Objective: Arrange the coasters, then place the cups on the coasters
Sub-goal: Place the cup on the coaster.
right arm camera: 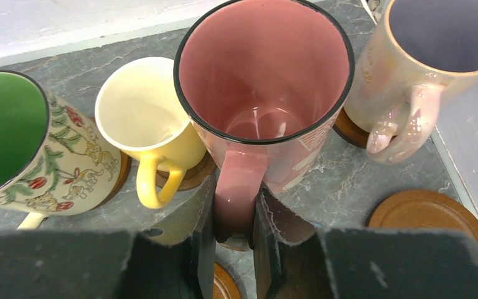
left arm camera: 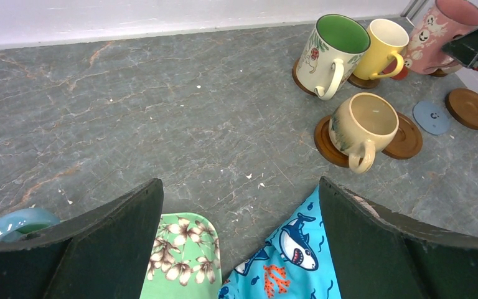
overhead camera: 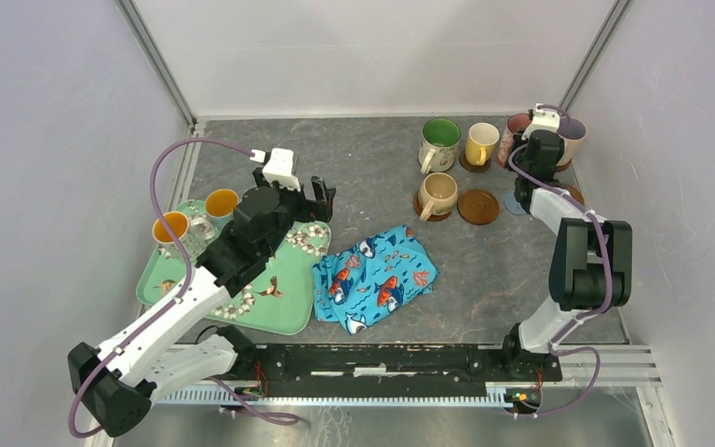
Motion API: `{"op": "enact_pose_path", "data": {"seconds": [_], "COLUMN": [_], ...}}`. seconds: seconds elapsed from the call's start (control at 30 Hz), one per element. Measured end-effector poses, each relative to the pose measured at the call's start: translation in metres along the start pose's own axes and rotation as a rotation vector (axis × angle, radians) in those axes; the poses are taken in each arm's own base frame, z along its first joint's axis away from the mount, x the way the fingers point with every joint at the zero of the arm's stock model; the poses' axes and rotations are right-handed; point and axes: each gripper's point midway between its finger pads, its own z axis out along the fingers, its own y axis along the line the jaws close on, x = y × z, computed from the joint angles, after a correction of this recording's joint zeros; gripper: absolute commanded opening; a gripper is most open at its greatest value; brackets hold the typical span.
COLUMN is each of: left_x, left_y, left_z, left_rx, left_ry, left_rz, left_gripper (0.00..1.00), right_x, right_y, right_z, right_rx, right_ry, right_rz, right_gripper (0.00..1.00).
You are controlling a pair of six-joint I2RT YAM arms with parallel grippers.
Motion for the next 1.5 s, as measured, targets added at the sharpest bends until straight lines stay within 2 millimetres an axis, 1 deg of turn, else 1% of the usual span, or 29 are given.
{"op": "enact_pose_path", "data": {"seconds": [0.13, 0.37, 0.7, 0.9, 1.07, 1.3, 1.5], "left_x": [0.0, 0.0, 0.002, 0.004, 0.006, 0.008, 0.009], "left_y": [0.0, 0.0, -0.003, -0.003, -0.003, -0.003, -0.003], "left_z": [0.0, 0.0, 0.0, 0.0, 0.002, 0.003, 0.003], "left_rx": [0.0, 0.002, 0.017, 0.017, 0.015, 0.016, 0.018], "left_ry": [0.0, 0.0, 0.006, 0.01, 0.016, 0.024, 0.025], "left_rz": [0.0, 0.0, 0.001, 0.002, 0.004, 0.007, 0.007], "left_gripper": [1.0, 1.0, 1.0, 1.0, 1.0, 1.0, 1.0], "right_x": [0.01, 0.01, 0.021, 0.026, 0.031, 0.032, 0.037], "right_y": [-0.001, -0.003, -0.016, -0.017, -0.014, -0.013, -0.014], "right_z": [0.014, 0.033, 0.056, 0.069, 0.073, 0.073, 0.072], "right_rx": [0.005, 0.01, 0.032, 0.022, 0.005, 0.004, 0.007], "right_ry": [0.017, -0.008, -0.009, -0.004, 0.005, 0.006, 0.018], "right_rz": [-0.007, -0.004, 0.025, 0.043, 0.057, 0.063, 0.061], "right_gripper": [0.0, 0.0, 0.0, 0.0, 0.0, 0.0, 0.0]}}
